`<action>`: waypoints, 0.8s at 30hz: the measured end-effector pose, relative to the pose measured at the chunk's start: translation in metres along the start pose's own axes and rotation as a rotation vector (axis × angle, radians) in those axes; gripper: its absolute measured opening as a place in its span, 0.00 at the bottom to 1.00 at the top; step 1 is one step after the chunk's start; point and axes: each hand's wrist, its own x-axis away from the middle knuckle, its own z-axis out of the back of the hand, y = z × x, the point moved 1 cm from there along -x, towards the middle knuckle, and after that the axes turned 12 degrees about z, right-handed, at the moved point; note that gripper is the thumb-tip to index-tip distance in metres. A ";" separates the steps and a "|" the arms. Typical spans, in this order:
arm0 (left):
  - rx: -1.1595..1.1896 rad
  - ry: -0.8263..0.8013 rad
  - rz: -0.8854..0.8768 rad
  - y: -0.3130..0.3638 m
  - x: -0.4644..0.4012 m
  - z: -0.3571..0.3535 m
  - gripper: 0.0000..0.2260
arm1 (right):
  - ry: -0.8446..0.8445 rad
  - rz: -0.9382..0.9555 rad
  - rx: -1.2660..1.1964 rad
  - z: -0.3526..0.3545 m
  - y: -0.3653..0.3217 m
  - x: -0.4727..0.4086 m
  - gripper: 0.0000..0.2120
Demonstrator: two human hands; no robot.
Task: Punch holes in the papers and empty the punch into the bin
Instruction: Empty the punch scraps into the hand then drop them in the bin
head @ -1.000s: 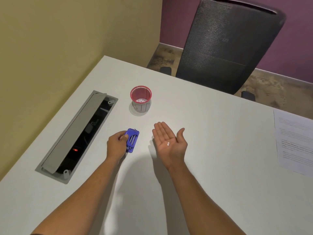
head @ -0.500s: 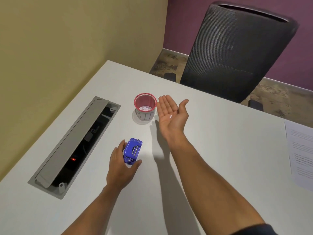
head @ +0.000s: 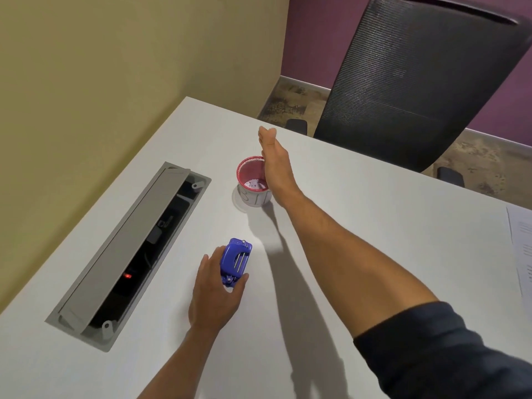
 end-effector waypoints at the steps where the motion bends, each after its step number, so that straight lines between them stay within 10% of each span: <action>1: 0.003 0.007 0.007 -0.001 0.000 -0.001 0.31 | -0.029 0.014 0.030 0.000 0.001 -0.003 0.30; 11: -0.032 0.027 0.028 -0.001 0.003 -0.002 0.34 | -0.138 0.074 0.131 0.008 0.002 -0.006 0.28; 24: -0.053 0.019 -0.105 0.008 0.002 0.005 0.33 | 0.193 -0.017 0.334 0.070 0.018 0.125 0.30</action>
